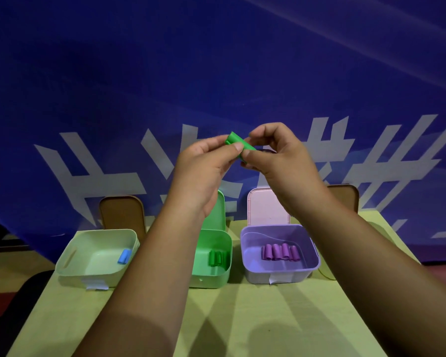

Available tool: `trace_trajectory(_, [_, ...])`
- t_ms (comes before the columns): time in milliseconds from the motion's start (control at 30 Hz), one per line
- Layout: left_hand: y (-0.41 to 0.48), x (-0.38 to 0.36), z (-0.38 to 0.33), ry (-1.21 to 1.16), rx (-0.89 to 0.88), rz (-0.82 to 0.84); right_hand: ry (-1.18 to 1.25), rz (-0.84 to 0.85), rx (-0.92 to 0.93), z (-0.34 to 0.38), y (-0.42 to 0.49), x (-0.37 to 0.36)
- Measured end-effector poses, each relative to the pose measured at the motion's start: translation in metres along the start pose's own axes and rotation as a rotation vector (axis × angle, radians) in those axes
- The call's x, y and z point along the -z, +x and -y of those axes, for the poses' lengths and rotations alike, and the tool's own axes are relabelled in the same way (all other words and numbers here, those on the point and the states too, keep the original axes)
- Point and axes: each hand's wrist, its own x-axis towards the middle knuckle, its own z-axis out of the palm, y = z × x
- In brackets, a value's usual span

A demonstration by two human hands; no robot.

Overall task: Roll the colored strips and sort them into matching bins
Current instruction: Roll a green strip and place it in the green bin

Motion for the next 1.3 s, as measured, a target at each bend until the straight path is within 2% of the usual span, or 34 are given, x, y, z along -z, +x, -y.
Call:
trace_trajectory(100, [-0.003,0.002,0.003,-0.036,0.048,0.033,-0.061,-0.001,0.019,-0.007,0.000,-0.002])
trace_trajectory(267, [-0.001,0.008,0.008,-0.046,0.050,-0.015,-0.100,0.012,0.003,-0.024,0.002,-0.010])
trace_trajectory(567, [0.004,0.033,0.020,0.103,0.043,-0.044,-0.127,0.078,-0.093,-0.047,0.011,-0.022])
trace_trajectory(700, [0.009,0.044,0.027,0.051,0.094,-0.070,-0.164,0.090,-0.119,-0.057,0.014,-0.031])
trace_trajectory(867, [0.019,0.066,0.048,0.187,0.173,-0.111,-0.231,0.136,-0.168,-0.090,0.019,-0.043])
trace_trajectory(1000, [0.033,0.088,0.082,0.297,0.283,-0.177,-0.282,0.178,-0.243,-0.138,0.026,-0.049])
trace_trajectory(1133, [0.049,0.116,0.142,0.377,0.422,-0.270,-0.313,0.291,-0.425,-0.196,0.027,-0.052])
trace_trajectory(1300, [0.054,0.161,0.227,0.535,0.568,-0.371,-0.438,0.277,-0.613,-0.263,0.020,-0.050])
